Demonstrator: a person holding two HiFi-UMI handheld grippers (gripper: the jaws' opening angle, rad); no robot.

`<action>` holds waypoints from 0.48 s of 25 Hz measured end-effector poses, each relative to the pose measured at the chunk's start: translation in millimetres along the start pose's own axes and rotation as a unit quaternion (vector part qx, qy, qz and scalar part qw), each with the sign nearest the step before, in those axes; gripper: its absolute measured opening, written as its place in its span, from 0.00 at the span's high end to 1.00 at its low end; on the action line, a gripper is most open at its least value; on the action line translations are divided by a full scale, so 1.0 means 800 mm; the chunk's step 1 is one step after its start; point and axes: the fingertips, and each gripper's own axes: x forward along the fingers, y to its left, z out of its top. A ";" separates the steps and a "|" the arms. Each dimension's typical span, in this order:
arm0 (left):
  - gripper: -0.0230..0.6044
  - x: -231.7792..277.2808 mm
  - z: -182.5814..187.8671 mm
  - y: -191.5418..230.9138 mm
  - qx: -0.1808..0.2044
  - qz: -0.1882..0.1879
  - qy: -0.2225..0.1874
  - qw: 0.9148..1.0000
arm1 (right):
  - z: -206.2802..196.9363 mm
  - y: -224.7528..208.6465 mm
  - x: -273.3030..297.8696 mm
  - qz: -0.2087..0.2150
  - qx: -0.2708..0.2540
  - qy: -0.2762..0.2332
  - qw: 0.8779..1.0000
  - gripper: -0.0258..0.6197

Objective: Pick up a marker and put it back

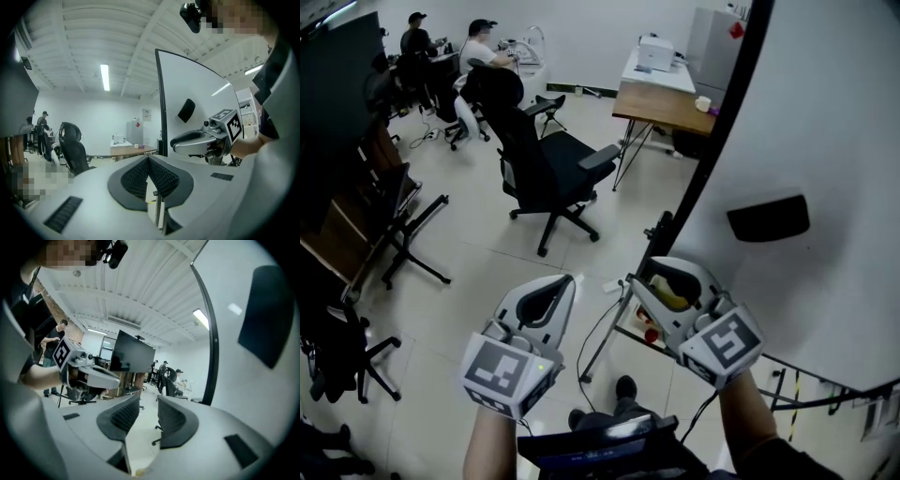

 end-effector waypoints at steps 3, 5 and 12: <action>0.97 -0.014 0.027 -0.001 0.015 0.007 -0.016 1.000 | 0.046 0.016 -0.010 0.017 0.005 -0.033 0.999 0.72; 0.97 -0.025 0.051 0.000 0.027 0.013 -0.035 0.999 | 0.073 0.024 -0.014 0.027 0.000 -0.054 0.998 0.72; 0.97 -0.087 0.082 0.003 0.050 0.042 -0.069 0.995 | 0.101 0.079 -0.021 0.089 0.006 -0.074 0.993 0.94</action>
